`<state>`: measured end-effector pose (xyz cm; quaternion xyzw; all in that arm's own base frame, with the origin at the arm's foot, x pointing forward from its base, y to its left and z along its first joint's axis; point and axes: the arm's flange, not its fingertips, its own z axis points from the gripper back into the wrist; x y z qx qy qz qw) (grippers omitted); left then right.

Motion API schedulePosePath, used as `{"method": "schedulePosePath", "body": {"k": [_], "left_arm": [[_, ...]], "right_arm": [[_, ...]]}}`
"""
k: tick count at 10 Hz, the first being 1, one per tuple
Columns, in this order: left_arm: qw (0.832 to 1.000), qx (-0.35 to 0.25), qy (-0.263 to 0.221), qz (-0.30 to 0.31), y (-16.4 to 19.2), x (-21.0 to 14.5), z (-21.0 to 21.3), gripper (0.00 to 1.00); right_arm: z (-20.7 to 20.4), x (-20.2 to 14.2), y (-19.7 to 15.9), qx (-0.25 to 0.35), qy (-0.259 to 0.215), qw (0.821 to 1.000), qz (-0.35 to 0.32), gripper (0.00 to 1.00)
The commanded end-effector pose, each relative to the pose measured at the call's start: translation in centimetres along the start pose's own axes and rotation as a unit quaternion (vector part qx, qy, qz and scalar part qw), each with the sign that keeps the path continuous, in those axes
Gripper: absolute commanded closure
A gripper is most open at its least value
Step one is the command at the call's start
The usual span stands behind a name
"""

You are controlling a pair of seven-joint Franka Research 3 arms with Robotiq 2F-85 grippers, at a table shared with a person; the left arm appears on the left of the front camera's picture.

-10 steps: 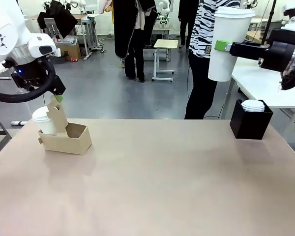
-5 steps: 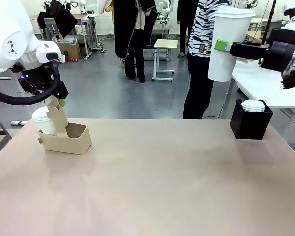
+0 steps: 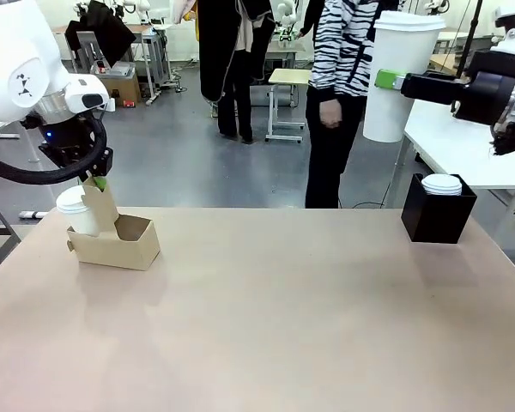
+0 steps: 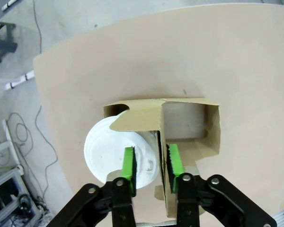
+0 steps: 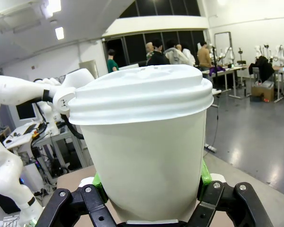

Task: Pour a drink into a cup and package it in a carrier.
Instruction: Position the Cup Carrier in the center of the table.

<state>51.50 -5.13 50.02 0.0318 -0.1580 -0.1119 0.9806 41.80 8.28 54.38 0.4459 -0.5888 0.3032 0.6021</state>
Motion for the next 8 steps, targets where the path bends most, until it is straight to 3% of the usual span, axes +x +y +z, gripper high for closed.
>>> {"method": "schedulePosePath", "body": {"k": [1, 4, 5, 6, 8], "left_arm": [[1.0, 0.006, -0.007, -0.004, 0.12, 0.25, 0.45, 1.0], [1.0, 0.005, 0.0, 0.001, 0.13, 0.42, 0.23, 1.0], [0.999, -0.01, 0.042, -0.01, -0.14, 0.34, 0.14, 1.0], [1.0, 0.0, -0.001, -0.001, -0.08, 0.12, 0.06, 1.0], [1.0, -0.002, 0.014, -0.002, -0.23, -0.04, -0.09, 0.98]], "right_arm": [[-0.33, 0.28, -0.07, 0.001, -0.015, 1.0, 0.01, 0.2], [-0.33, 0.28, -0.07, 0.001, -0.015, 1.0, 0.01, 0.2], [-0.33, 0.28, -0.07, 0.001, -0.015, 1.0, 0.01, 0.2], [-0.33, 0.28, -0.07, 0.001, -0.015, 1.0, 0.01, 0.2], [-0.33, 0.28, -0.07, 0.001, -0.015, 1.0, 0.01, 0.2]]}}
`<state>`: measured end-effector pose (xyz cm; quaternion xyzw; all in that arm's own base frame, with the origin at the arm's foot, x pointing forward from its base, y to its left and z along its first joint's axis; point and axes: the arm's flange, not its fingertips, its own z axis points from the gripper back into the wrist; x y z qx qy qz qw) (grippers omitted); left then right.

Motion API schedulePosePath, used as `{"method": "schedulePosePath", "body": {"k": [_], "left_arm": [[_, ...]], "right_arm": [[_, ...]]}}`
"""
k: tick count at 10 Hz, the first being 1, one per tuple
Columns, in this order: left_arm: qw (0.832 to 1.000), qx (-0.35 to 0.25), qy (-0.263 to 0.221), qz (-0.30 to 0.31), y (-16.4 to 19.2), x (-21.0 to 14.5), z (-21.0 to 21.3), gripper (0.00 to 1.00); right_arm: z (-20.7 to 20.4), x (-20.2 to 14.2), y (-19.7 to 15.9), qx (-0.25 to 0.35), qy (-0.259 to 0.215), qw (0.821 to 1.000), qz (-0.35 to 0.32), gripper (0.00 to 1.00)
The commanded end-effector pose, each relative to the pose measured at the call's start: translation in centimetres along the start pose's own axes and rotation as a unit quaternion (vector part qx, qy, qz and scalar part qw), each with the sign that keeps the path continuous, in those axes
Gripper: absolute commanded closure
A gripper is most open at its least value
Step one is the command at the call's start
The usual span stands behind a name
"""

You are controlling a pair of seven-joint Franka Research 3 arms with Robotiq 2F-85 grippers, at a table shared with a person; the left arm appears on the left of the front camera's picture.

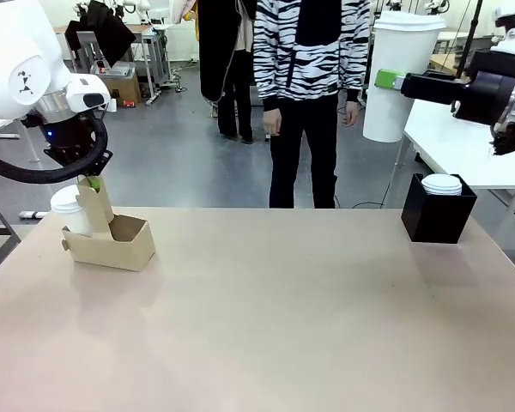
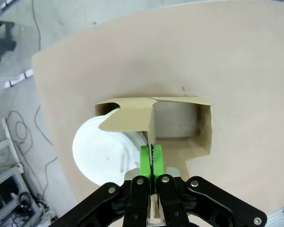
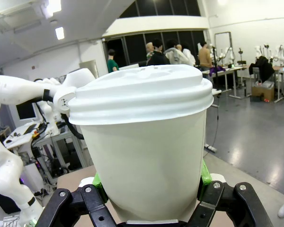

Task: Pour a drink into a cup and package it in a carrier.
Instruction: Position the Cup Carrier in the center of the table.

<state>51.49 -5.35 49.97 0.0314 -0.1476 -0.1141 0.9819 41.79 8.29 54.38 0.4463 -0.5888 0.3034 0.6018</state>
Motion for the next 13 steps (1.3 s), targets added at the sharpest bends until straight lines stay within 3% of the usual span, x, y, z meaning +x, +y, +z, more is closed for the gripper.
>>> {"method": "schedulePosePath", "body": {"k": [1, 4, 8, 10, 13], "left_arm": [[0.999, 0.009, 0.001, 0.036, -0.6, -0.2, 1.5, 0.98], [0.998, 0.016, -0.017, 0.06, -4.4, -0.1, 5.8, 0.98], [0.996, -0.034, -0.022, 0.082, -15.6, -1.0, 10.1, 0.98], [0.997, -0.034, -0.018, 0.065, -23.0, -1.1, 9.3, 0.98], [0.998, -0.04, -0.007, 0.05, -31.3, -1.1, 6.8, 0.98]], "right_arm": [[-0.3, 0.3, -0.1, 0.001, -0.014, 1.0, 0.01, 0.2], [-0.3, 0.3, -0.1, 0.001, -0.014, 1.0, 0.01, 0.2], [-0.3, 0.3, -0.1, 0.001, -0.014, 1.0, 0.01, 0.2], [-0.3, 0.3, -0.1, 0.001, -0.014, 1.0, 0.01, 0.2], [-0.3, 0.3, -0.1, 0.001, -0.014, 1.0, 0.01, 0.2]]}}
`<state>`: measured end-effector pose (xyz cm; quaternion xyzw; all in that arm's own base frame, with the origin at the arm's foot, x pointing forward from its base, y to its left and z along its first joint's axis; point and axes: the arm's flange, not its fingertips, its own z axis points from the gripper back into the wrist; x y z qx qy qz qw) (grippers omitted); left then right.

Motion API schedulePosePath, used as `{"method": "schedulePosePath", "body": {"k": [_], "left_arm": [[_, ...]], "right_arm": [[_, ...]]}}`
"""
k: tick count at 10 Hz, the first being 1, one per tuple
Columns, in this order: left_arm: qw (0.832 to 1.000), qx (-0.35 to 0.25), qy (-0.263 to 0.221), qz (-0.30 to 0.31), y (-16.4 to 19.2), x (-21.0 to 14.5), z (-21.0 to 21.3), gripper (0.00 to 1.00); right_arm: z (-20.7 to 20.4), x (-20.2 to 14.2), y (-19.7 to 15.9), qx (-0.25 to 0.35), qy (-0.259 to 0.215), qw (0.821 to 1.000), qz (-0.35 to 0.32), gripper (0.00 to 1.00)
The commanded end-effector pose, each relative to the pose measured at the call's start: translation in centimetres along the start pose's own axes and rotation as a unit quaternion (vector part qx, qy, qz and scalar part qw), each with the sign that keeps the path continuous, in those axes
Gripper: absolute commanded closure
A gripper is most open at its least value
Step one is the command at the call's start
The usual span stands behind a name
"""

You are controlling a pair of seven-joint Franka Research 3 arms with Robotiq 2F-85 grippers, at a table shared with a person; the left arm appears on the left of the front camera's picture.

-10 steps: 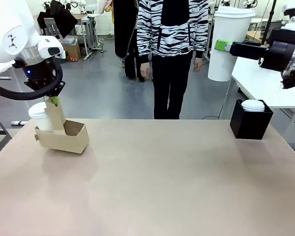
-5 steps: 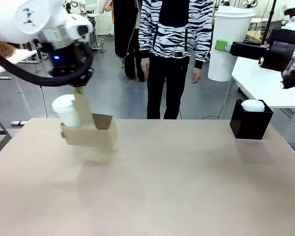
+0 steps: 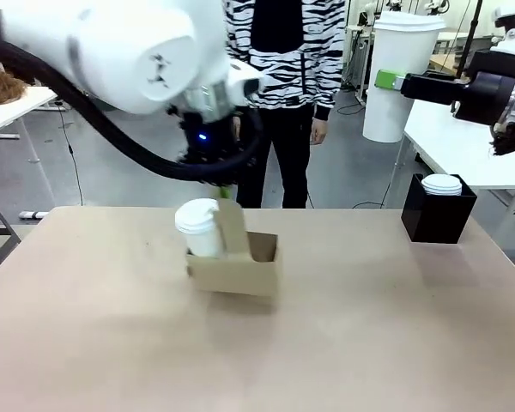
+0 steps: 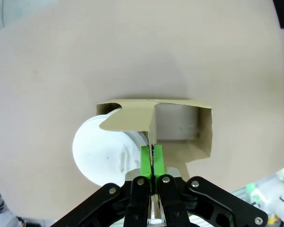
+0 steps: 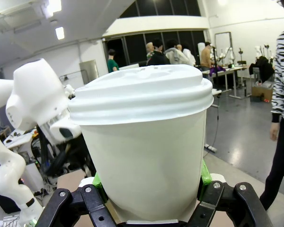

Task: Pour a drink into a cup and package it in a carrier.
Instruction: Position the Cup Carrier in the center of the table, then insert the held 600 ml Paper Cup into the Cup Carrier.

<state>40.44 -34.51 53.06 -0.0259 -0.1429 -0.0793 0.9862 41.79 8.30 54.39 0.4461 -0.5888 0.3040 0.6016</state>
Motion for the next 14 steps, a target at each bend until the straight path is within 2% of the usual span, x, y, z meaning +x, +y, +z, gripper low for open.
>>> {"method": "schedulePosePath", "body": {"k": [1, 4, 8, 9, 13, 14], "left_arm": [[1.0, 0.017, -0.007, 0.001, -3.4, 1.0, -1.2, 0.98], [0.999, 0.048, -0.007, 0.007, -6.5, 0.3, -2.9, 0.98], [0.999, 0.05, 0.009, 0.014, -6.6, 0.0, -4.2, 0.98], [0.999, 0.039, 0.001, -0.002, -6.6, -0.3, -3.9, 0.98], [0.999, 0.039, 0.001, -0.002, -6.6, -0.3, -3.9, 0.98], [0.999, 0.038, 0.002, -0.003, -6.9, -0.2, -3.8, 0.92]], "right_arm": [[-0.3, 0.3, -0.1, 0.0, -0.015, 1.0, 0.009, 0.2], [-0.3, 0.3, -0.1, 0.0, -0.015, 1.0, 0.009, 0.2], [-0.3, 0.3, -0.1, 0.0, -0.015, 1.0, 0.009, 0.2], [-0.3, 0.3, -0.1, 0.0, -0.015, 1.0, 0.009, 0.2], [-0.3, 0.3, -0.1, 0.0, -0.015, 1.0, 0.009, 0.2], [-0.3, 0.3, -0.1, 0.0, -0.015, 1.0, 0.009, 0.2]]}}
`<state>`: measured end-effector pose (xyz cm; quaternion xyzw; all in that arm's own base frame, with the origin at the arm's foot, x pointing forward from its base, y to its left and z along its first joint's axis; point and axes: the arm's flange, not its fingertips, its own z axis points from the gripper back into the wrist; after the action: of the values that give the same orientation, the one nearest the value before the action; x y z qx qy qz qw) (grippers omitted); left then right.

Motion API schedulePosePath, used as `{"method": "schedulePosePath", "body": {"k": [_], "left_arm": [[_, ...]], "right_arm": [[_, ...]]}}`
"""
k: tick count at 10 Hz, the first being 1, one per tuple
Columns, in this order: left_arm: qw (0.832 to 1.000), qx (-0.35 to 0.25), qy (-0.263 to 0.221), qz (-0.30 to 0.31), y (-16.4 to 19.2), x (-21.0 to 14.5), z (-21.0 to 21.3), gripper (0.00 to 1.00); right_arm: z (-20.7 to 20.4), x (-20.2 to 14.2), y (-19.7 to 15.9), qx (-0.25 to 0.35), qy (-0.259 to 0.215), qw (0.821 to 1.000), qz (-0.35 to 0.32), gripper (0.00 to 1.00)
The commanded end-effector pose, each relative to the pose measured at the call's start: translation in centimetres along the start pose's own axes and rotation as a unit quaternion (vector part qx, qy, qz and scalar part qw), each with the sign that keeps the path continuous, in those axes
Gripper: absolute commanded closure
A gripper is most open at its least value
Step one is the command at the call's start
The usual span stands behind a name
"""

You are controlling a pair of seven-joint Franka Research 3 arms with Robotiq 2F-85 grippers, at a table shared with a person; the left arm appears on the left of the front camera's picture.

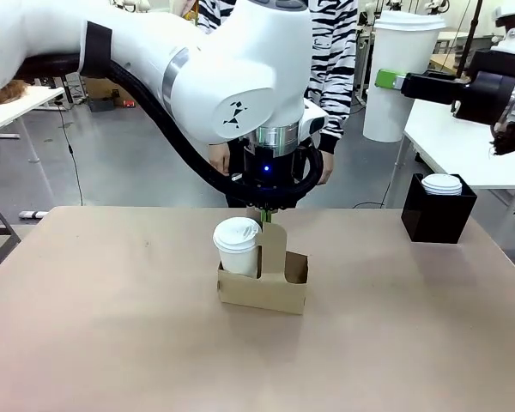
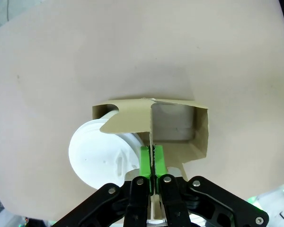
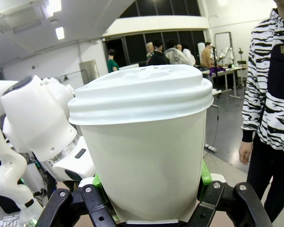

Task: Pour a drink into a cup and package it in a carrier.
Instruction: Insert the held 600 ml Paper Cup into the Cup Carrier.

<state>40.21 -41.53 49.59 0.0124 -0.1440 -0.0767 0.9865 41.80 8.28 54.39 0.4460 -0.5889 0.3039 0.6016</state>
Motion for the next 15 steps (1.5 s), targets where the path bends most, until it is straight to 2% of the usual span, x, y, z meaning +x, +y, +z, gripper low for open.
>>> {"method": "schedulePosePath", "body": {"k": [1, 2, 3, 4, 5, 6, 8, 9, 11, 12, 13, 14, 15], "left_arm": [[0.999, 0.004, 0.011, -0.038, 0.9, -0.3, 0.3, 0.4], [0.999, -0.004, 0.011, -0.038, 1.4, -0.4, 1.0, 0.35], [0.999, -0.012, 0.01, -0.048, 1.8, -0.7, 2.0, 0.0], [0.998, -0.025, 0.01, -0.062, 2.4, -1.1, 3.5, 0.0], [0.997, -0.047, 0.003, -0.069, 3.7, -1.2, 5.3, 0.0], [0.994, -0.056, 0.002, -0.095, 5.4, -1.8, 7.3, 0.17], [0.983, -0.087, -0.006, -0.16, 9.4, -3.2, 10.1, 0.0], [0.974, -0.096, -0.008, -0.203, 11.6, -3.8, 11.0, 0.0], [0.94, -0.112, -0.009, -0.321, 17.1, -5.4, 11.4, 0.0], [0.932, -0.08, -0.041, -0.351, 19.8, -6.1, 10.8, 0.0], [0.912, -0.075, -0.065, -0.398, 21.4, -6.8, 10.1, 0.0], [0.921, -0.081, -0.066, -0.375, 22.0, -6.9, 9.0, 0.0], [0.93, -0.089, -0.023, -0.357, 19.8, -5.6, 11.3, 0.0]], "right_arm": [[-0.3, 0.3, -0.1, 0.001, -0.015, 1.0, 0.009, 0.2], [-0.3, 0.3, -0.1, 0.001, -0.015, 1.0, 0.009, 0.2], [-0.3, 0.3, -0.1, 0.001, -0.015, 1.0, 0.009, 0.2], [0.0, 0.0, 0.0, 0.0, 0.0, 1.0, 0.0, 0.2], [-1.1, -1.0, -0.7, 0.036, 0.021, 0.999, -0.023, 0.2], [-2.2, -2.2, -1.0, 0.073, 0.031, 0.996, -0.039, 0.2], [-4.2, -5.7, -0.1, 0.127, 0.046, 0.99, -0.038, 0.2], [-5.3, -7.6, 0.2, 0.155, 0.053, 0.986, -0.03, 0.2], [-6.9, -10.6, 1.3, 0.215, 0.05, 0.975, -0.013, 0.2], [-7.4, -11.6, 1.6, 0.249, 0.041, 0.967, -0.024, 0.2], [-7.6, -12.3, 1.7, 0.249, 0.03, 0.967, -0.039, 0.2], [-7.4, -11.7, 2.3, 0.214, 0.054, 0.975, -0.032, 0.2], [-7.4, -11.7, 2.3, 0.214, 0.054, 0.975, -0.032, 0.2]]}}
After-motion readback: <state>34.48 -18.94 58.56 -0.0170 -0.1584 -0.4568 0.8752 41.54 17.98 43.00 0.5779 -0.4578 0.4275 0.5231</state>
